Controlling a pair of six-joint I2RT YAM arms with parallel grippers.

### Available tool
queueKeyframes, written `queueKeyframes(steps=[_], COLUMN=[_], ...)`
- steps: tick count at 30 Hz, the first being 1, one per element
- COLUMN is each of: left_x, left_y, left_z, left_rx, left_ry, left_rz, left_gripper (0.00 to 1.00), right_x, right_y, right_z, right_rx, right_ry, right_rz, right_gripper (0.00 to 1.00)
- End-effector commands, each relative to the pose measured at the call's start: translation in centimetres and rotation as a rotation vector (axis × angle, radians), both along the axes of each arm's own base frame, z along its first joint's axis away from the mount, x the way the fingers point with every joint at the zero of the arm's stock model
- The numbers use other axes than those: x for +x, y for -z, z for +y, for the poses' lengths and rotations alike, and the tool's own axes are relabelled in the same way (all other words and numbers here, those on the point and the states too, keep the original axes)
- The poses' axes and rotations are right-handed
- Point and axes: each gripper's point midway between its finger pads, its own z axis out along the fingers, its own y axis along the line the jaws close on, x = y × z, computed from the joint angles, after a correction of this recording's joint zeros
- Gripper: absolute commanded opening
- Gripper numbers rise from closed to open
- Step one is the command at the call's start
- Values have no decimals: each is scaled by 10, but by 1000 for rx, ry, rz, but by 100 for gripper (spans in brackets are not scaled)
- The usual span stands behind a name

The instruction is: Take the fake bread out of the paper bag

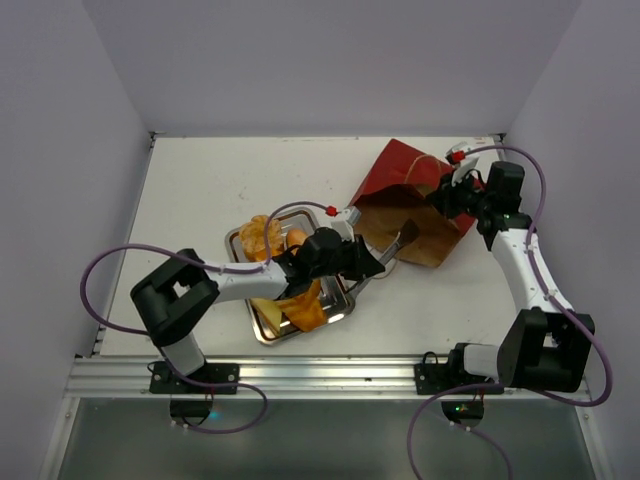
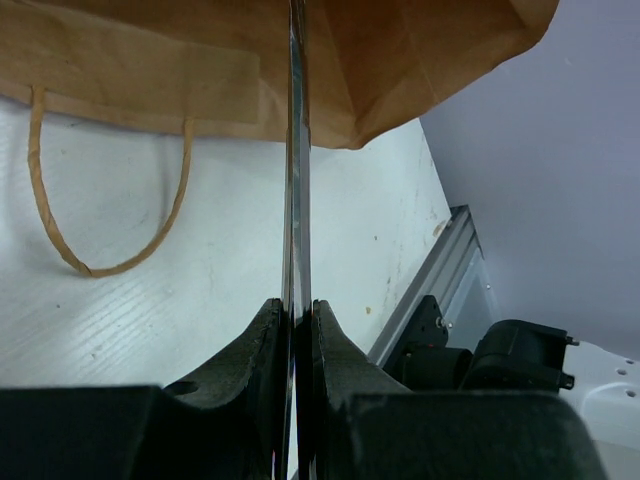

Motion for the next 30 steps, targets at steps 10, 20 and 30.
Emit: queueKeyframes(steps=[10, 20, 30], left_x=[-6, 39, 145], left_y=[-40, -80, -85], left_z=[46, 181, 380], left_rx=[229, 561, 841], left_ry=[-34, -310, -702], left_rz=[-379, -428, -376], left_gripper=[7, 4, 1], right_x=[22, 17, 10], right_y=[-41, -36, -43], right_z=[-18, -15, -5], right_rx=[-44, -15, 27], right_ry=[103, 104, 66], right_rz=[-88, -92, -90], right_gripper=[4, 3, 3])
